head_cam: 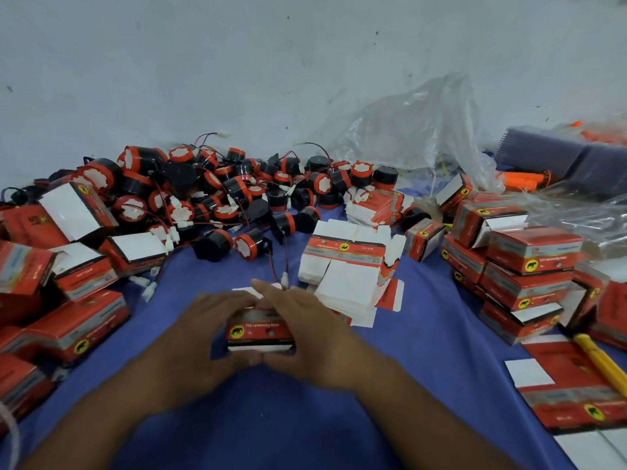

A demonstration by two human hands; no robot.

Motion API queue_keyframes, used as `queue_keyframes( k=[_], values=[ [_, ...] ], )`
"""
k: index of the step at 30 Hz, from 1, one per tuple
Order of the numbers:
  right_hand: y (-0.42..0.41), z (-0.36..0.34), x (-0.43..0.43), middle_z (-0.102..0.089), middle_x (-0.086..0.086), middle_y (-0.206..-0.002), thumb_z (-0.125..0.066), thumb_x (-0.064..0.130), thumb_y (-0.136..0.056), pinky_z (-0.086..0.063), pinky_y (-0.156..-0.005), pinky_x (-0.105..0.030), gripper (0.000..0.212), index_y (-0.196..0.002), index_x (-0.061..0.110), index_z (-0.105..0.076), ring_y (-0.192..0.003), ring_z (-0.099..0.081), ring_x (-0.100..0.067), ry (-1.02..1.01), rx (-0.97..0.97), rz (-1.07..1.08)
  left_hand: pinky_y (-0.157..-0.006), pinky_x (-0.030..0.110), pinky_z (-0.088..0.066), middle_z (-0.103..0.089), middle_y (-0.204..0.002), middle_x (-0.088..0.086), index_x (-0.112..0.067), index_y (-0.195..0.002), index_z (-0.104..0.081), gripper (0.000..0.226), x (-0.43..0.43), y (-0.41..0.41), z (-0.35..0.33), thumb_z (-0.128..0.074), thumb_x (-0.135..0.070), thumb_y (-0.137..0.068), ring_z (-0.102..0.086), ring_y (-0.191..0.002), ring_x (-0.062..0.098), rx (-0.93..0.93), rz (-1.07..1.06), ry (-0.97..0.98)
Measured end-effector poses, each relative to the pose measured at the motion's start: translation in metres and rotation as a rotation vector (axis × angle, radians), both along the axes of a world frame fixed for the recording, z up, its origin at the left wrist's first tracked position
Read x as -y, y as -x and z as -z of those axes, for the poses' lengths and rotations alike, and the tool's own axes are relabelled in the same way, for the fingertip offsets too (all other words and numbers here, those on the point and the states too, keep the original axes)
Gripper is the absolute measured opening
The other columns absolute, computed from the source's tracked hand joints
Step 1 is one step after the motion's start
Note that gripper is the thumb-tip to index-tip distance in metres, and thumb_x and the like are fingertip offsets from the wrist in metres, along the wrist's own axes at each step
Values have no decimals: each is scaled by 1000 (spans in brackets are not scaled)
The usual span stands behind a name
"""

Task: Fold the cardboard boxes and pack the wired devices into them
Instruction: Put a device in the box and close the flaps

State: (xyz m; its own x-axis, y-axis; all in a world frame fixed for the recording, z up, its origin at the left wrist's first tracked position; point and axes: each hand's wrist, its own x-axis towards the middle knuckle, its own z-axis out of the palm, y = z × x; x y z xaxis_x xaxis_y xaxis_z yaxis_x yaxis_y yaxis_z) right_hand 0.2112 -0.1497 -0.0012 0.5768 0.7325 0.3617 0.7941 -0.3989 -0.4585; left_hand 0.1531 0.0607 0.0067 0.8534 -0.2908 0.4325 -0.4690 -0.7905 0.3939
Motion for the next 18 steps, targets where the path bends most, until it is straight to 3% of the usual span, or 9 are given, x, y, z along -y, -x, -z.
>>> queue_keyframes(
  k=[2,4,5,8,10,13,15,18],
  values=[
    [1,-4,-3,-55,-6,-140,-76,30,-86,-32,-106,-25,77,-152,19,-38,-124,-41,-15,43,108,9,-96,24,-34,-55,-122,-12,-29,-118,-62,67,-5,-1,9,-41,-82,-81,-45,-110,9,108,-70,-125],
    [3,-7,-8,-56,-9,-135,-76,29,-86,-38,-111,-41,59,-137,12,-53,-130,-45,-25,99,250,44,-87,38,-36,-56,-114,9,-17,-104,-69,76,-9,-4,16,-34,-82,-84,-48,-103,28,221,-211,-240],
    [3,-8,-11,-55,-9,-137,-74,30,-86,-33,-116,-46,53,-132,10,-56,-138,-40,-29,137,320,88,-82,42,-34,-55,-108,14,-15,-98,-70,78,-11,-5,18,-32,-81,-85,-50,-97,33,288,-275,-291],
    [4,-9,-19,-50,-11,-143,-67,35,-90,-12,-124,-42,46,-125,8,-54,-151,-22,-33,265,427,223,-71,40,-30,-52,-87,10,-13,-86,-66,72,-11,-8,18,-33,-77,-88,-46,-80,30,412,-349,-357],
    [5,-9,-22,-54,-10,-136,-64,38,-91,-23,-119,-41,45,-124,10,-52,-143,-34,-33,317,396,295,-61,40,-39,-52,-78,8,-10,-89,-66,71,-5,-6,18,-32,-73,-91,-50,-68,29,392,-333,-308],
    [4,-8,-23,-54,-6,-128,-57,37,-97,-36,-99,-36,41,-129,14,-47,-118,-50,-29,347,319,367,-51,35,-51,-66,-83,6,-8,-101,-68,65,4,5,21,-44,-67,-86,-63,-62,27,228,-313,-159],
    [5,-9,-18,-55,-5,-127,-54,37,-99,-42,-91,-37,41,-133,16,-45,-112,-55,-28,346,260,363,-55,26,-52,-67,-87,-5,-19,-102,-67,51,4,10,20,-52,-63,-80,-63,-67,16,114,-258,-36],
    [12,-19,-8,-66,0,-106,-51,65,-92,-49,-79,-38,53,-118,20,-60,-93,-62,-23,278,222,286,-66,24,-48,-65,-87,-9,-34,-97,-65,37,-6,13,17,-53,-66,-82,-61,-77,12,-71,-180,270]
  ],
)
